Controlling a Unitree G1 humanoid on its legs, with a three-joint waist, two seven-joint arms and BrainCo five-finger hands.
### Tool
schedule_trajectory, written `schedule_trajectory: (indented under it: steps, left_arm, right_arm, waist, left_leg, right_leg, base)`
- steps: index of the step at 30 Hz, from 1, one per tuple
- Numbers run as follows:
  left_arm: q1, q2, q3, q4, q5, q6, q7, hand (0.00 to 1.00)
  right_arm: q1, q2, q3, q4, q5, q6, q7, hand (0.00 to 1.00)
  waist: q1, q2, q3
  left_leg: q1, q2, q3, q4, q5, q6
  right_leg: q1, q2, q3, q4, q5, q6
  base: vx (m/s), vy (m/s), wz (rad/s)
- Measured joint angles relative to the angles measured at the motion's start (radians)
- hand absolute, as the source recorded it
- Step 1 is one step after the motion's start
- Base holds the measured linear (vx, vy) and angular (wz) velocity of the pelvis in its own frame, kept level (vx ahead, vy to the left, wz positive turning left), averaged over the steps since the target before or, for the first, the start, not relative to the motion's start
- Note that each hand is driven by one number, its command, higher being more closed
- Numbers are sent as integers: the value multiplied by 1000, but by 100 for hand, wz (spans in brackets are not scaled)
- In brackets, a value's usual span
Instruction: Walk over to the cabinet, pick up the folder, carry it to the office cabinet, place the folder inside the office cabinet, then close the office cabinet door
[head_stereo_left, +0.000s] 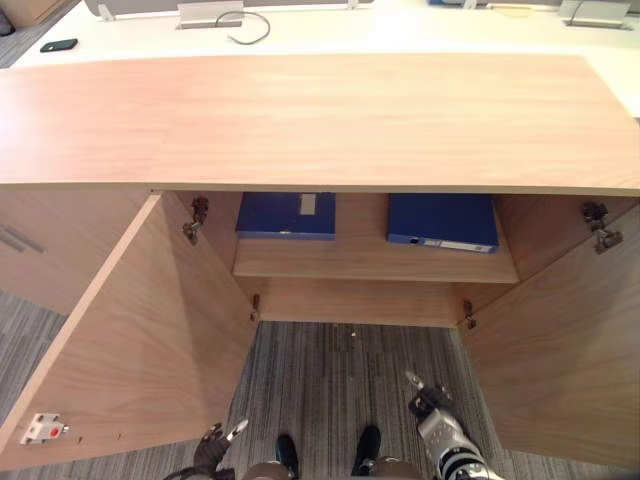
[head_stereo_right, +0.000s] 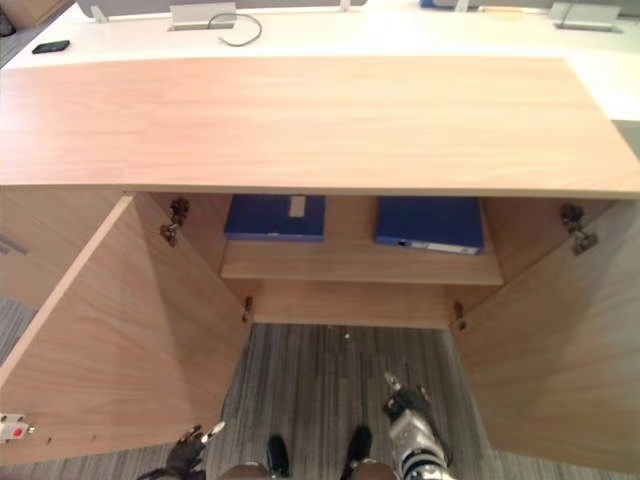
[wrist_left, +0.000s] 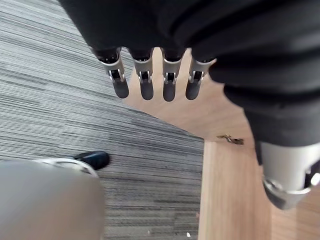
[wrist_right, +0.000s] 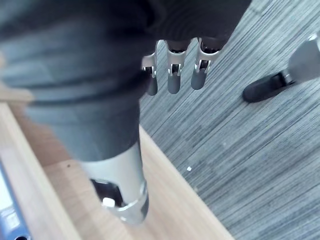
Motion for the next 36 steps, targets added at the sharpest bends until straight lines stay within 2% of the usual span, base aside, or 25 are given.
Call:
schedule_trajectory:
  steps: [4,8,11,13,14,15,16,17,18,19,20,21,24,26,28,29,30,34,36]
  left_arm:
    - [-53,-44,-28,40,22,4,5,0]
    - [-66,-49,-47,85,22,5,6,0]
    - [-66,-43,-45,93,22,7,7,0]
    - [-68,-35,-34,101,24,10,7,0]
    - [-70,-40,-15,102,24,11,7,0]
    - [-71,-43,-3,101,23,11,7,0]
    - [-76,-52,26,101,17,10,7,0]
    - [-82,-58,40,103,16,10,7,0]
    - [-87,-73,60,110,15,10,8,0]
    - [-89,-78,74,110,11,10,8,0]
    - [-92,-89,98,111,2,10,8,0]
    - [-94,-98,118,110,-3,7,8,0]
    - [-85,-109,165,110,-2,6,8,0]
    - [-82,-109,173,112,10,6,7,0]
    - [-74,-114,173,115,32,7,6,0]
    - [-73,-115,173,117,36,7,6,0]
    - [-70,-116,175,122,39,7,6,0]
    - [-68,-121,186,122,38,9,6,0]
    - [-70,-131,194,121,36,9,6,0]
  right_arm:
    - [108,37,-40,39,-69,0,19,0]
    - [153,37,-90,46,-114,-1,19,0]
    - [175,35,-115,47,-149,-1,15,0]
    - [180,29,-114,42,-152,-6,15,0]
    - [188,24,-114,32,-152,-11,15,0]
    - [190,22,-114,30,-154,-13,14,0]
    - [192,14,-114,26,-154,-16,9,0]
    - [193,8,-113,25,-154,-20,5,0]
    - [207,5,-113,25,-155,-21,-2,0]
    - [215,5,-118,13,-149,-23,-5,0]
    - [241,2,-115,-7,-155,-25,-10,0]
    - [264,3,-116,-15,-155,-26,-12,0]
    - [285,11,-116,-36,-153,-28,-20,0]
    - [293,15,-117,-40,-149,-33,-20,0]
    - [322,20,-146,-41,-144,-36,-19,0]
    - [326,22,-152,-41,-141,-37,-19,0]
    - [342,23,-162,-41,-126,-39,-19,0]
    - [337,40,-187,-53,-99,-50,-18,0]
    - [328,44,-186,-65,-67,-58,-19,0]
  waist:
    - [-19,-37,-35]
    - [-31,-39,-49]
    - [-30,-35,-40]
    - [-29,-30,-18]
    - [-28,-23,-6]
    - [-21,-20,-8]
    - [-8,-2,-6]
    - [-9,9,5]
    - [-10,17,9]
    - [-11,24,11]
    - [-17,18,10]
    - [-15,19,1]
    - [-14,17,-15]
    - [-16,9,-21]
    - [-19,11,-33]
    - [-19,11,-34]
    - [-20,24,-41]
    - [-19,28,-46]
    - [-19,28,-42]
  left_leg:
    - [49,-11,-3,-19,3,5]
    - [80,-13,10,-34,7,11]
    - [148,-1,62,-26,-7,4]
    - [136,40,125,128,-97,-3]
    - [96,76,129,248,-167,-4]
    - [69,89,101,303,-195,7]
    - [18,95,-12,377,-233,20]
    - [-3,90,-101,406,-253,19]
    - [-15,72,-216,415,-282,1]
    - [-11,60,-247,417,-290,-10]
    - [-9,35,-275,411,-309,3]
    - [-4,19,-275,385,-311,10]
    - [12,18,-196,310,-285,18]
    - [42,11,-157,252,-258,16]
    - [97,-1,-139,175,-240,12]
    - [106,-1,-139,166,-236,9]
    - [135,7,-139,141,-228,6]
    - [189,28,-135,103,-228,5]
    - [207,24,-94,109,-228,6]
  right_leg:
    - [63,8,0,-52,21,3]
    - [78,15,22,-52,26,-2]
    - [122,31,76,-49,28,-7]
    - [117,49,154,-8,18,-20]
    - [85,68,209,24,-2,-25]
    - [61,78,243,43,-10,-35]
    - [21,109,323,71,-11,-36]
    - [3,129,368,78,-11,-35]
    - [-18,149,408,81,-4,-25]
    - [-22,155,424,81,1,-19]
    - [-27,159,456,75,2,-16]
    - [-35,161,488,54,6,-11]
    - [-46,160,547,-6,11,-11]
    - [-48,152,572,-33,37,-14]
    - [-37,150,592,-46,101,-14]
    - [-34,152,591,-46,110,-14]
    - [-16,168,594,-51,113,-19]
    - [3,205,620,-51,104,-34]
    - [4,213,658,-43,103,-36]
  base:
    - [-43,12,2]
    - [-47,-15,-15]
    - [-59,-8,-53]
    - [-131,-13,-112]
    - [-189,-12,-118]
    - [-188,-17,-157]
    - [-158,-18,-150]
    - [-175,-6,-171]
    - [-135,20,-117]
    - [-110,87,-99]
    - [-76,125,-74]
    - [-69,118,-67]
    - [-7,73,-71]
    - [68,49,-62]
    - [145,-8,-27]
    - [203,-17,-12]
    - [232,3,-12]
    - [191,20,-30]
    - [87,74,-65]
